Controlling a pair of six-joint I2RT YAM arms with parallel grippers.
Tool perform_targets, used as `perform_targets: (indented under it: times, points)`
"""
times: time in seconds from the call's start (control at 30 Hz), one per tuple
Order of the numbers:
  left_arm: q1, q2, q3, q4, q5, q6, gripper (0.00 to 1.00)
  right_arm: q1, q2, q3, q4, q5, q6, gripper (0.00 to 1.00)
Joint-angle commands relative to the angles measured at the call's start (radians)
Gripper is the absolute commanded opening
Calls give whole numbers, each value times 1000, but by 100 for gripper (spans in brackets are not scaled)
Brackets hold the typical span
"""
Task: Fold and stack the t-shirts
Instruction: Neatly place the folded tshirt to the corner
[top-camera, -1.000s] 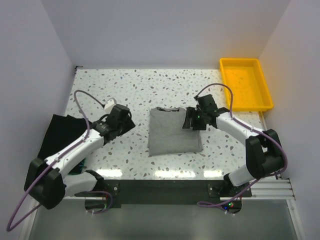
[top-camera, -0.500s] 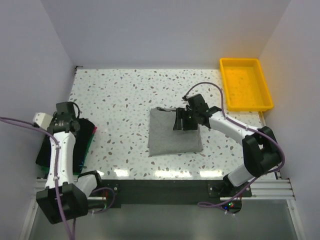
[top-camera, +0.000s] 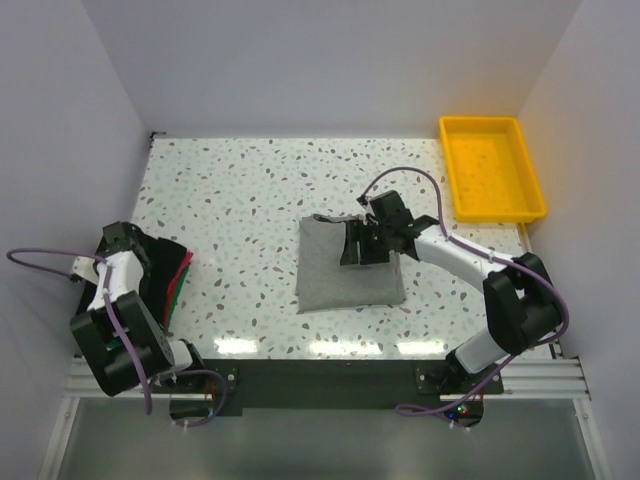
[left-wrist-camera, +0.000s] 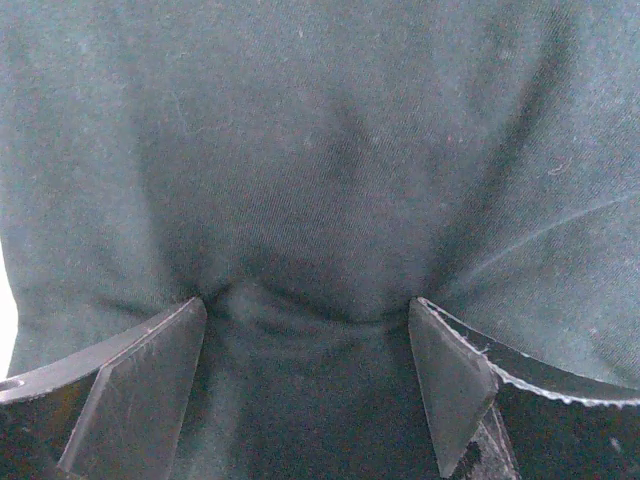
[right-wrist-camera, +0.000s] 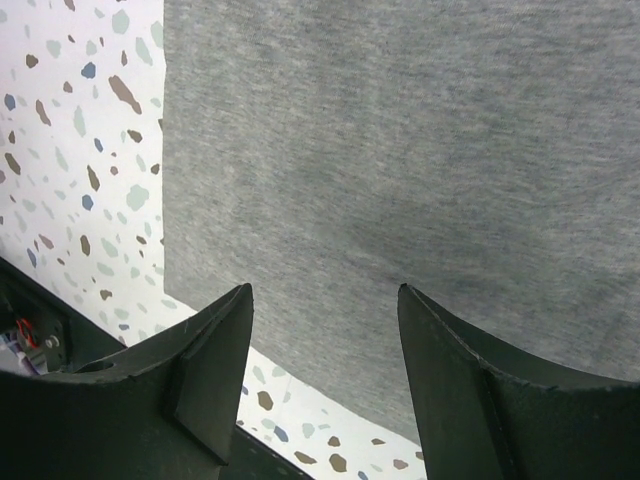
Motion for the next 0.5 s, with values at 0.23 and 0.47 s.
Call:
perform_targets:
  times: [0.23,0.47]
  points:
    - [-53,124,-164,143,96,-79,87,7,-40,-12,35,-31,-22,63]
    - [-260,205,-97,94,122,-242,87,8,-33,-23,35,-19,-24,63]
